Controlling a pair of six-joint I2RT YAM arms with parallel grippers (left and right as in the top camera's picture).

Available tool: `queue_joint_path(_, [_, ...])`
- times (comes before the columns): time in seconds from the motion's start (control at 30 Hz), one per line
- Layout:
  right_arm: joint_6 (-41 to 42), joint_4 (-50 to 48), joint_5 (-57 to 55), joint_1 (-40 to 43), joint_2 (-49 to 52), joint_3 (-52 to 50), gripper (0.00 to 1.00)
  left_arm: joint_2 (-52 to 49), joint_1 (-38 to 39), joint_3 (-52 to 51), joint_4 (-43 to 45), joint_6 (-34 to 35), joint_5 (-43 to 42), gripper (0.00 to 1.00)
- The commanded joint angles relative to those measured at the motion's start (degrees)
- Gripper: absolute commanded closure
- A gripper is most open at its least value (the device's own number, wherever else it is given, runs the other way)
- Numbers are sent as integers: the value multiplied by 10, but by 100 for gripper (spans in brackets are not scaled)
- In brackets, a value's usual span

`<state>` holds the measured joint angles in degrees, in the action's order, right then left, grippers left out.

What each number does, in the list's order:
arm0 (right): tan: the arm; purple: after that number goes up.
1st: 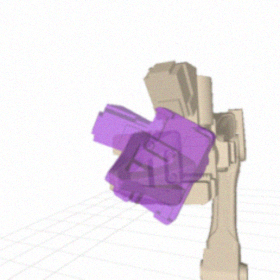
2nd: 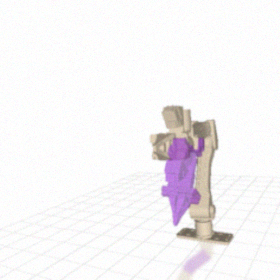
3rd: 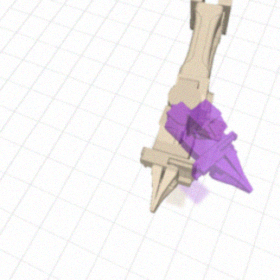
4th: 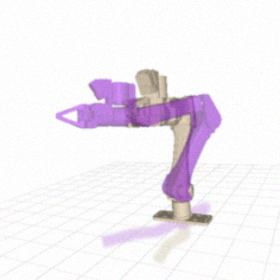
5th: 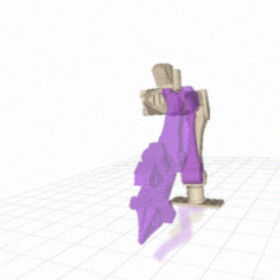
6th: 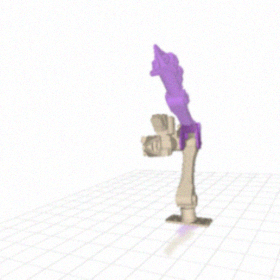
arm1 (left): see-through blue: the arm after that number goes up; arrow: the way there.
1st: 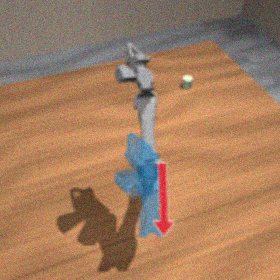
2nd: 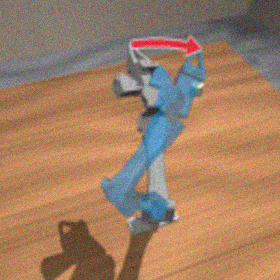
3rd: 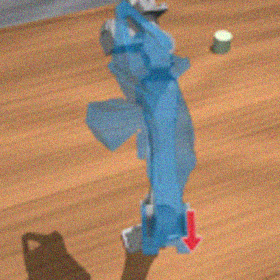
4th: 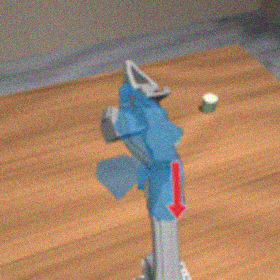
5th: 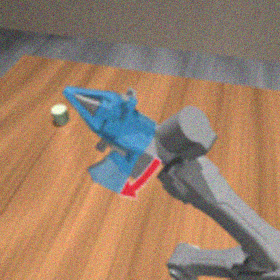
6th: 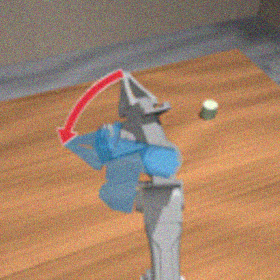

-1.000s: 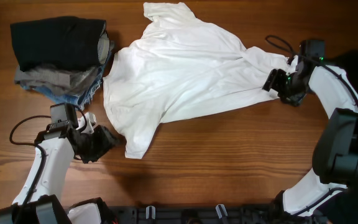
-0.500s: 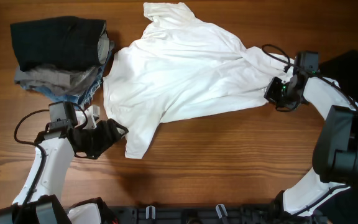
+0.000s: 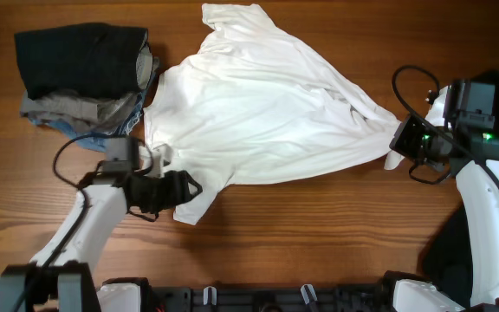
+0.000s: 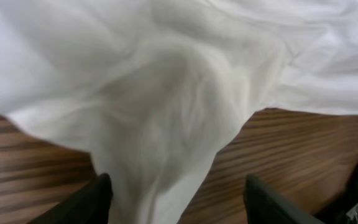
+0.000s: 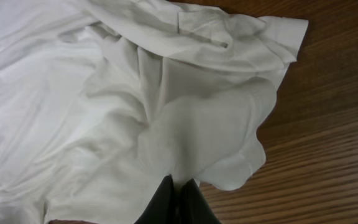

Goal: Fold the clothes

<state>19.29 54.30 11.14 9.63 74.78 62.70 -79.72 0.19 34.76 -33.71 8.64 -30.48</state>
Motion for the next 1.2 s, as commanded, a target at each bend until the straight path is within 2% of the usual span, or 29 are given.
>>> queue_joint_path(0.0, [3,6,-14,-3,-5,1,96,-33,42,-2,5,40,82,93])
queue_joint_path(0.03, [11,22,-28,-3,-5,1,96,-31,35,2,-9,43,83,96])
queue_joint_path(0.1, [40,57,-74,-3,-5,1,96,-13,-10,43,-92,53,85,96])
queue_joint_path(0.17, [56,113,-108,-3,-5,1,96,26,-86,116,-196,53,103,96])
queue_joint_path(0.27, [63,191,-107,-3,-5,1,96,100,-179,229,-302,50,203,96])
queue_joint_path(0.37, [62,229,-99,-3,-5,1,96,145,-203,264,-339,49,252,96])
queue_joint_path(0.4, [61,231,-99,-3,-5,1,80,156,-203,264,-348,39,252,96])
queue_joint_path(0.43, [61,225,-99,-3,-5,1,58,160,-203,264,-360,38,257,96])
queue_joint_path(0.47, [61,213,-98,-3,-5,1,48,160,-203,264,-369,38,269,96])
queue_joint_path(0.57, [26,144,-59,-3,0,1,43,160,-203,264,-370,38,280,96])
queue_joint_path(0.6, [24,132,-58,-3,6,1,40,160,-203,264,-366,38,261,94])
queue_joint_path(0.67, [12,77,-54,-3,29,-6,39,159,-190,263,-355,-6,150,85])
queue_joint_path(0.77, [-30,-35,51,-5,85,-34,46,142,-130,262,-338,-12,134,75])
queue_joint_path(0.87, [-103,-125,121,-28,160,-42,68,99,-63,262,-324,-12,134,73])
queue_joint_path(0.9, [-103,-151,118,-45,190,-42,70,79,-37,262,-316,-12,134,72])
queue_joint_path(0.93, [-101,-165,102,-56,207,-42,49,53,-11,262,-306,-12,134,72])
queue_joint_path(1.07, [-98,-175,-46,-104,243,-42,45,-43,49,262,-281,-12,134,63])
queue_joint_path(1.17, [-71,-202,-120,-124,244,-42,44,-124,69,262,-255,-11,133,63])
